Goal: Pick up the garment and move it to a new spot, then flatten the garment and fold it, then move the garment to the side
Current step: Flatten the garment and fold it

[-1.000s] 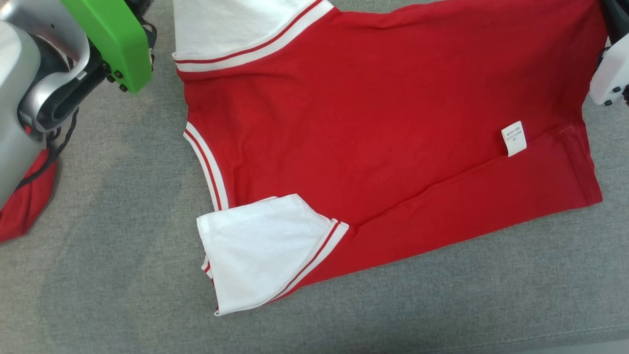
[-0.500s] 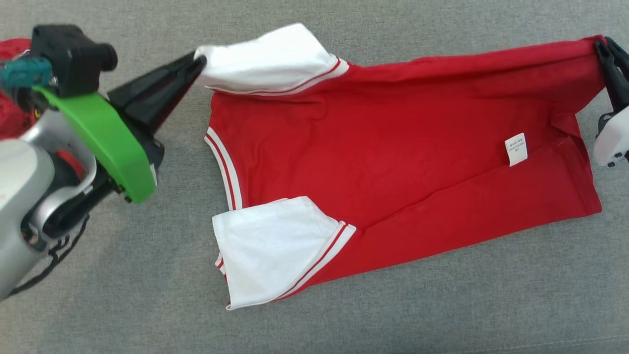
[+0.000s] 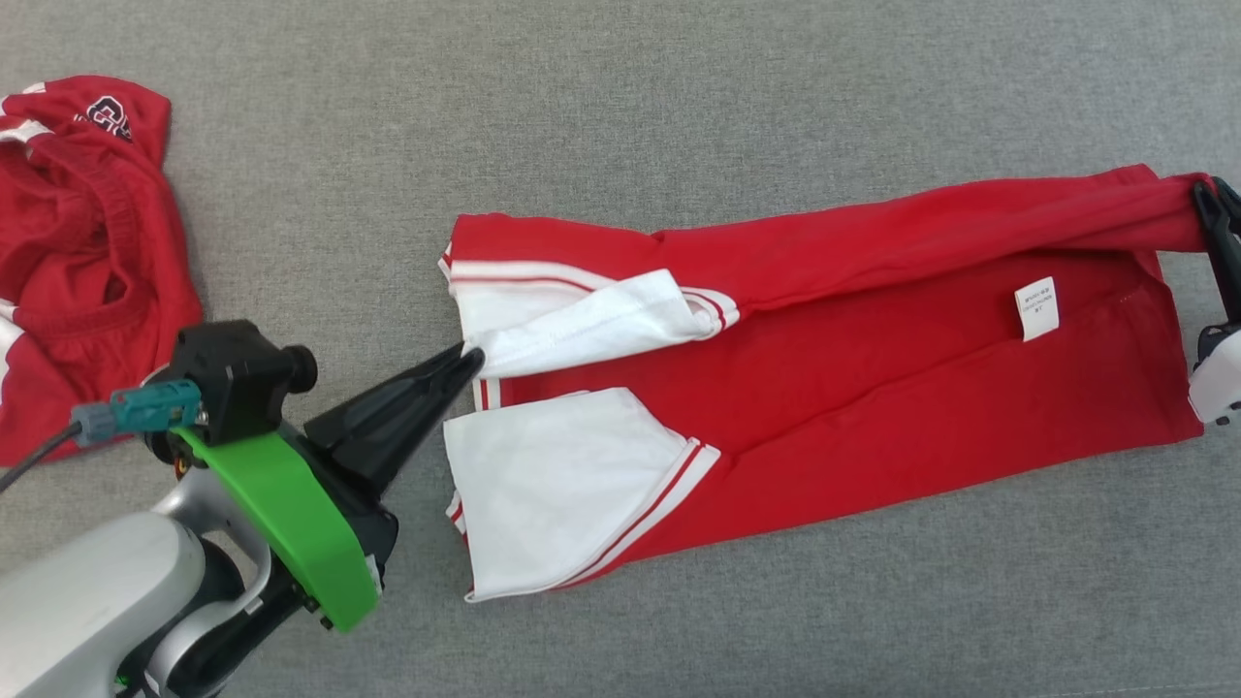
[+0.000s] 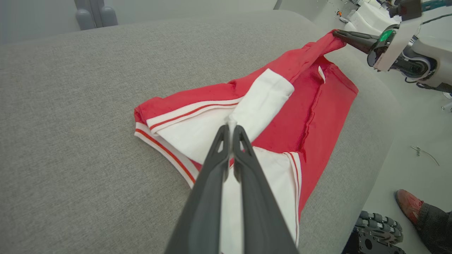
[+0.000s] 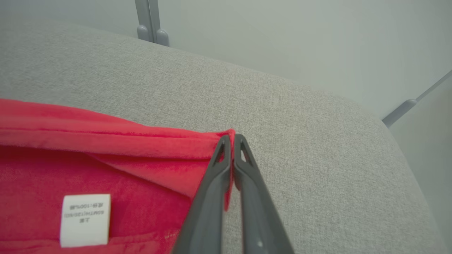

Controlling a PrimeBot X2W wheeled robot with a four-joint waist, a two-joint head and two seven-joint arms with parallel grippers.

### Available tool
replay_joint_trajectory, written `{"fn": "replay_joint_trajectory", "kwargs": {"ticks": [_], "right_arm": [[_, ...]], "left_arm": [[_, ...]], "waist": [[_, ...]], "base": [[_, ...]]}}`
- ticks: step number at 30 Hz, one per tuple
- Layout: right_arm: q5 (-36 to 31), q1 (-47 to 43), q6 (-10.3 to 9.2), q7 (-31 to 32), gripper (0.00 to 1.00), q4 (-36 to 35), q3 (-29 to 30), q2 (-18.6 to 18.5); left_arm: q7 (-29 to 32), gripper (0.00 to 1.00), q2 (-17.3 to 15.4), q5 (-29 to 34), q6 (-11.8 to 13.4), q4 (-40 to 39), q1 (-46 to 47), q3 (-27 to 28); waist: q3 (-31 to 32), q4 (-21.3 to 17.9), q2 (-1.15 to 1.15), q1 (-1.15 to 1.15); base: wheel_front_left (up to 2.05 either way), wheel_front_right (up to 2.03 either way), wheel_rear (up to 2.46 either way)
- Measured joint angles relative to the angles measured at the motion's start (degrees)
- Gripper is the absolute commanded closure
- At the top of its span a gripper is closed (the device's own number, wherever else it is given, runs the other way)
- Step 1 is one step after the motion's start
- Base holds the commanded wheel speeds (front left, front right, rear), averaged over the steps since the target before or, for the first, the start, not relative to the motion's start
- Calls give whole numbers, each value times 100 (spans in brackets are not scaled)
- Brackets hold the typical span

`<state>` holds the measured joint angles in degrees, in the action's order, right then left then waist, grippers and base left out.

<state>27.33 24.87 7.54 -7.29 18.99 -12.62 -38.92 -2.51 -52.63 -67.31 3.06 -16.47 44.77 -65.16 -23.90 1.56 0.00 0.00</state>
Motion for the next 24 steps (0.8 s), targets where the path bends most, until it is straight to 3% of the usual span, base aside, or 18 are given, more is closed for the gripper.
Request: {"fn": "replay_joint_trajectory", "kwargs": {"ticks": [9,11,14,15,17,18,24], "right_arm": [[-40,-649,0,-241,100,-104,240,-8],[-87,-737,0,-241,85,-118,292,33],[-193,-817,0,-240,40,-103,345,112],[-233,-825,0,-240,0,-74,352,148],[-264,-845,0,-252,0,-32,397,234],[-299,-875,0,-280,0,-10,439,263],[-665,-1490,0,-316,0,-1,1012,337]], "left_arm": [[-299,100,-4,-65,209,-176,-600,-210],[-326,100,70,-69,234,-138,-691,-282],[-331,100,230,0,234,52,-752,-396],[-330,85,296,43,233,138,-761,-424],[-370,41,449,67,236,338,-794,-459],[-392,0,530,104,250,434,-814,-485],[-882,0,870,185,538,811,-1119,-438]], "waist": [[68,99,0,0],[69,112,0,0],[68,131,0,0],[74,138,0,0],[103,148,0,0],[126,152,0,0],[333,161,0,0]], "base": [[0,0,0],[0,0,0],[0,0,0],[0,0,0],[0,0,0],[0,0,0],[0,0,0]]}}
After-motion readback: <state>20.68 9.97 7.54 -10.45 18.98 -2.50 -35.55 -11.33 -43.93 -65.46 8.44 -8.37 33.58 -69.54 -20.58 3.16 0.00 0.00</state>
